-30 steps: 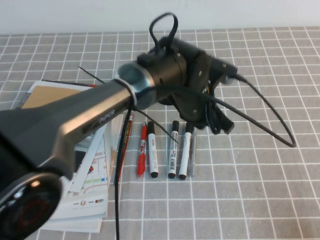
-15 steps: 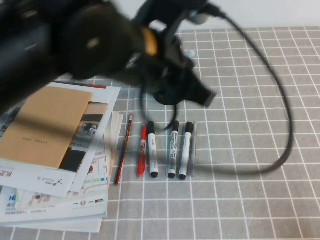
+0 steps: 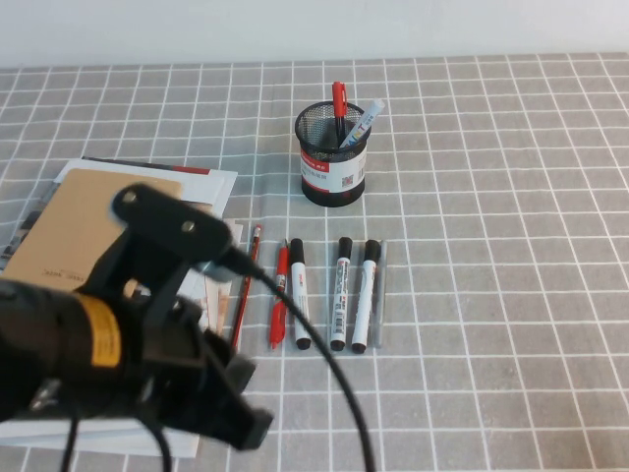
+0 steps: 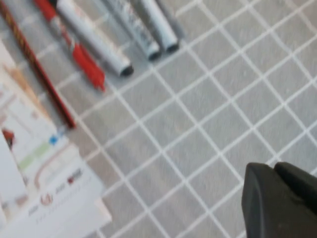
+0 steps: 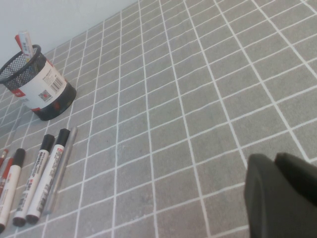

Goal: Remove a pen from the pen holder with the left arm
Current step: 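Take a marker out of the pen holder and lay it on the table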

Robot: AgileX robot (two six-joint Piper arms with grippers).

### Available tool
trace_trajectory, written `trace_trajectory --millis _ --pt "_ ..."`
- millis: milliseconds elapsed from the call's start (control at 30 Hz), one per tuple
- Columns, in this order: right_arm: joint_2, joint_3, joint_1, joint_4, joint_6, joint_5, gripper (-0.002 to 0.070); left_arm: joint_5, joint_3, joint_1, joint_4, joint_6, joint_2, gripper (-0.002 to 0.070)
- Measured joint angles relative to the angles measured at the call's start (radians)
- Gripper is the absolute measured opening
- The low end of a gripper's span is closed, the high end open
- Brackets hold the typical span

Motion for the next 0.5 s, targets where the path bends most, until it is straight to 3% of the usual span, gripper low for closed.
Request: trace_trajectory --millis 133,233,500 --pt "0.000 0.000 0.000 0.000 0.000 0.000 -0.0013 0.064 0.002 0.000 0.047 -0.030 -0.031 0.0000" --pt "0.000 0.000 0.000 0.000 0.000 0.000 -0.0013 0.041 0.002 0.000 0.157 -0.100 -0.069 0.0000" --pt "0.000 0.000 0.000 0.000 0.000 0.000 -0.0013 -0.372 0.106 0.013 0.448 -0.262 -0.214 -0.0001"
